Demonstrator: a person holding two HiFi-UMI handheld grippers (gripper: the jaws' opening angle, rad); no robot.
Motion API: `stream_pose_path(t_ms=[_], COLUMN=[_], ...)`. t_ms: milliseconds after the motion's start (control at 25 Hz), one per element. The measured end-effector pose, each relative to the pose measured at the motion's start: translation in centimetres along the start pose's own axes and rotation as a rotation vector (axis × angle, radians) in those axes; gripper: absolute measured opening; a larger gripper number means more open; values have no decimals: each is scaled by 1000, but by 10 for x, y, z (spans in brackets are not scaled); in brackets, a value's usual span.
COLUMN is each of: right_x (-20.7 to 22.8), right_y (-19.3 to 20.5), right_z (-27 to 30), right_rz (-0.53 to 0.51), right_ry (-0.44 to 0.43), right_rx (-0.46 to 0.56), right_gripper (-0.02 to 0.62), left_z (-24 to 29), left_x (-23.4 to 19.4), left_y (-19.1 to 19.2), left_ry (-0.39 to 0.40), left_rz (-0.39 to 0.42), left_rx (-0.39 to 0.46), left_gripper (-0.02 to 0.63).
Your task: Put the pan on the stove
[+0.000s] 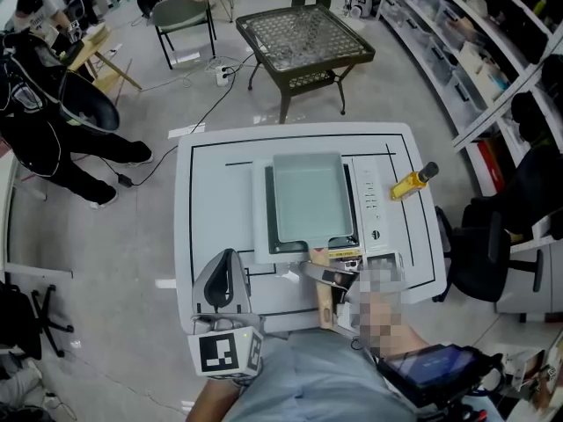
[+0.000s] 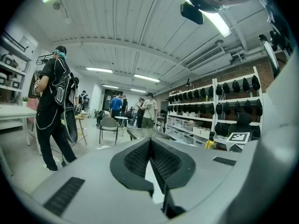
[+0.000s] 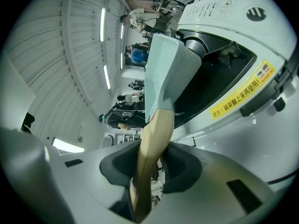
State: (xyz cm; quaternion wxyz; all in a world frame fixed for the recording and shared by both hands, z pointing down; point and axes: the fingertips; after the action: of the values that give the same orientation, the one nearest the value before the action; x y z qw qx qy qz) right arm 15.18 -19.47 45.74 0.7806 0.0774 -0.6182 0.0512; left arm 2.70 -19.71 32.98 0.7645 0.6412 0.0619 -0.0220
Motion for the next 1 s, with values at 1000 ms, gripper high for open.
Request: stream_pose_path(t_ms=[1000], right_x=[-7], right_y=[-4], right_z=[-85], right_rz=[-69], right_ry=[-73], right_rx=[281], right_gripper=[213], left_z=[12], left_x=[59], left_y=[0], left_ry=[222], left_rz=[71], left_rx=[-33], left_gripper=[18])
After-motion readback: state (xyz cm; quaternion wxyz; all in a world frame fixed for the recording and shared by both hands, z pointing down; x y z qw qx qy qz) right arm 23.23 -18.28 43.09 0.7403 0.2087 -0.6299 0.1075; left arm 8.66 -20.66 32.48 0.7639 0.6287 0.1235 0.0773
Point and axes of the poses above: the fingertips, and each gripper's own axes: z forward along the fingers, x to its right, y out of its underside
